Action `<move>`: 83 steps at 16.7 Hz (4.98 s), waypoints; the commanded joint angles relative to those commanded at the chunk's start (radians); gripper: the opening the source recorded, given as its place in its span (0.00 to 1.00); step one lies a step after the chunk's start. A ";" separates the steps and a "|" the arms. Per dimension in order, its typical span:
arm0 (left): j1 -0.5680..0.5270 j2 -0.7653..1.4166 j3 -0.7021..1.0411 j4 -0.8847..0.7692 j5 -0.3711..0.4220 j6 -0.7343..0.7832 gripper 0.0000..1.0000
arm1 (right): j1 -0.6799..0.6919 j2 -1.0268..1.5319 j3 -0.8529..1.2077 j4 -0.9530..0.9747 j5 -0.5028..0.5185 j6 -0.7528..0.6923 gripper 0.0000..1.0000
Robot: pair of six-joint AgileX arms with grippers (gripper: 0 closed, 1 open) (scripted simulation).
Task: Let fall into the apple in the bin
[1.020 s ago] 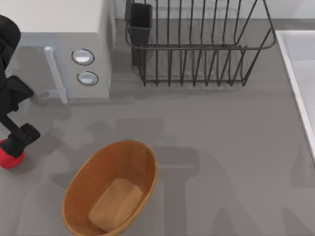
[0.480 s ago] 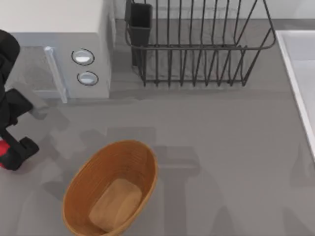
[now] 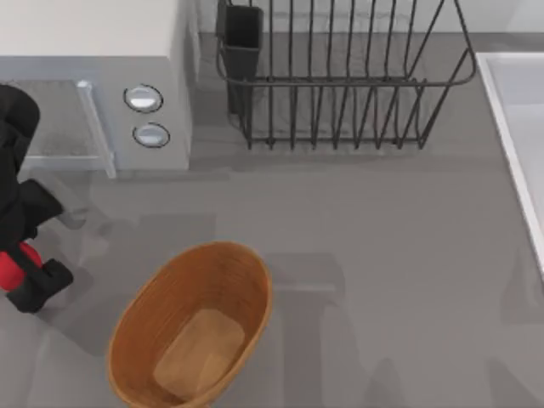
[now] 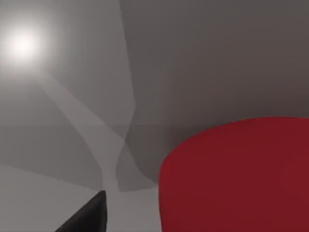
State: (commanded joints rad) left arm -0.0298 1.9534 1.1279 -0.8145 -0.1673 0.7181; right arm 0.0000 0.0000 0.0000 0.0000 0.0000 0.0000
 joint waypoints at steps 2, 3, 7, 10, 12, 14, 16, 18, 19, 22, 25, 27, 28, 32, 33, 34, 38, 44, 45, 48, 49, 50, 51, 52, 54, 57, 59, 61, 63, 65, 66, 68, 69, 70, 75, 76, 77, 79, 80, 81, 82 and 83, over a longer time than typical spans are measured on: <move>0.001 0.013 0.011 0.006 0.000 0.001 1.00 | 0.000 0.000 0.000 0.000 0.000 0.000 1.00; 0.001 0.013 0.011 0.006 0.000 0.001 1.00 | 0.000 0.000 0.000 0.000 0.000 0.000 1.00; 0.001 0.013 0.011 0.006 0.000 0.001 0.85 | 0.000 0.000 0.000 0.000 0.000 0.000 1.00; 0.001 0.013 0.011 0.006 0.000 0.001 0.62 | 0.000 0.000 0.000 0.000 0.000 0.000 1.00; 0.001 0.013 0.011 0.006 0.000 0.001 0.47 | 0.000 0.000 0.000 0.000 0.000 0.000 1.00; 0.001 0.013 0.011 0.006 0.000 0.001 0.32 | 0.000 0.000 0.000 0.000 0.000 0.000 1.00; 0.001 0.013 0.011 0.006 0.000 0.001 0.17 | 0.000 0.000 0.000 0.000 0.000 0.000 1.00; 0.001 0.013 0.011 0.006 0.000 0.001 0.02 | 0.000 0.000 0.000 0.000 0.000 0.000 1.00; 0.001 0.013 0.011 0.006 0.000 0.001 0.00 | 0.000 0.000 0.000 0.000 0.000 0.000 1.00; 0.001 0.013 0.011 0.006 0.000 0.001 0.00 | 0.000 0.000 0.000 0.000 0.000 0.000 1.00; 0.001 0.013 0.011 0.006 0.000 0.001 0.00 | 0.000 0.000 0.000 0.000 0.000 0.000 1.00; -0.001 -0.023 -0.003 -0.059 0.037 -0.012 0.00 | 0.000 0.000 0.000 0.000 0.000 0.000 1.00; -0.002 -0.024 -0.004 -0.060 0.037 -0.012 0.00 | 0.000 0.000 0.000 0.000 0.000 0.000 1.00; -0.008 -0.097 0.006 -0.127 0.025 -0.042 0.00 | 0.000 0.000 0.000 0.000 0.000 0.000 1.00; -0.008 -0.125 0.021 -0.157 0.019 -0.052 0.00 | 0.000 0.000 0.000 0.000 0.000 0.000 1.00; -0.008 -0.154 0.042 -0.190 0.013 -0.060 0.00 | 0.000 0.000 0.000 0.000 0.000 0.000 1.00; -0.016 -0.248 0.170 -0.354 0.005 -0.069 0.00 | 0.000 0.000 0.000 0.000 0.000 0.000 1.00; -0.014 -0.220 0.378 -0.581 0.031 -0.035 0.00 | 0.000 0.000 0.000 0.000 0.000 0.000 1.00; -0.011 -0.202 0.398 -0.608 0.034 -0.028 0.00 | 0.000 0.000 0.000 0.000 0.000 0.000 1.00; -0.007 -0.179 0.418 -0.637 0.037 -0.019 0.00 | 0.000 0.000 0.000 0.000 0.000 0.000 1.00; -0.007 -0.179 0.418 -0.637 0.037 -0.019 0.00 | 0.000 0.000 0.000 0.000 0.000 0.000 1.00; -0.007 -0.179 0.418 -0.637 0.037 -0.019 0.00 | 0.000 0.000 0.000 0.000 0.000 0.000 1.00; -0.009 -0.182 0.415 -0.634 0.035 -0.018 0.00 | 0.000 0.000 0.000 0.000 0.000 0.000 1.00; -0.009 -0.182 0.415 -0.634 0.035 -0.018 0.00 | 0.000 0.000 0.000 0.000 0.000 0.000 1.00; -0.034 -0.183 0.409 -0.637 0.033 -0.046 0.00 | 0.000 0.000 0.000 0.000 0.000 0.000 1.00; -0.126 -0.182 0.393 -0.649 0.026 -0.163 0.00 | 0.000 0.000 0.000 0.000 0.000 0.000 1.00; -0.214 -0.182 0.382 -0.657 0.019 -0.295 0.00 | 0.000 0.000 0.000 0.000 0.000 0.000 1.00; -0.313 -0.181 0.372 -0.665 0.009 -0.467 0.00 | 0.000 0.000 0.000 0.000 0.000 0.000 1.00; -0.418 -0.182 0.363 -0.672 -0.003 -0.683 0.00 | 0.000 0.000 0.000 0.000 0.000 0.000 1.00; -0.520 -0.185 0.356 -0.675 -0.018 -0.937 0.00 | 0.000 0.000 0.000 0.000 0.000 0.000 1.00; -0.568 -0.188 0.354 -0.675 -0.027 -1.079 0.00 | 0.000 0.000 0.000 0.000 0.000 0.000 1.00; -0.655 -0.193 0.357 -0.672 -0.046 -1.391 0.00 | 0.000 0.000 0.000 0.000 0.000 0.000 1.00; -0.694 -0.194 0.362 -0.669 -0.057 -1.556 0.00 | 0.000 0.000 0.000 0.000 0.000 0.000 1.00; -0.731 -0.195 0.370 -0.665 -0.067 -1.722 0.00 | 0.000 0.000 0.000 0.000 0.000 0.000 1.00; -0.858 -0.182 0.429 -0.646 -0.110 -2.490 0.00 | 0.000 0.000 0.000 0.000 0.000 0.000 1.00; -0.873 -0.176 0.441 -0.643 -0.114 -2.618 0.00 | 0.000 0.000 0.000 0.000 0.000 0.000 1.00; -0.887 -0.169 0.452 -0.641 -0.114 -2.735 0.00 | 0.000 0.000 0.000 0.000 0.000 0.000 1.00; -0.907 -0.153 0.468 -0.638 -0.107 -2.935 0.00 | 0.000 0.000 0.000 0.000 0.000 0.000 1.00; -0.915 -0.144 0.475 -0.638 -0.099 -3.020 0.00 | 0.000 0.000 0.000 0.000 0.000 0.000 1.00; -0.922 -0.134 0.480 -0.638 -0.090 -3.094 0.00 | 0.000 0.000 0.000 0.000 0.000 0.000 1.00; -0.926 -0.125 0.485 -0.638 -0.080 -3.159 0.00 | 0.000 0.000 0.000 0.000 0.000 0.000 1.00; -0.930 -0.115 0.488 -0.640 -0.069 -3.210 0.00 | 0.000 0.000 0.000 0.000 0.000 0.000 1.00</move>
State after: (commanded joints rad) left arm -0.9593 1.8380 1.6162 -1.4540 -0.2368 -2.4920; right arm 0.0000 0.0000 0.0000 0.0000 0.0000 0.0000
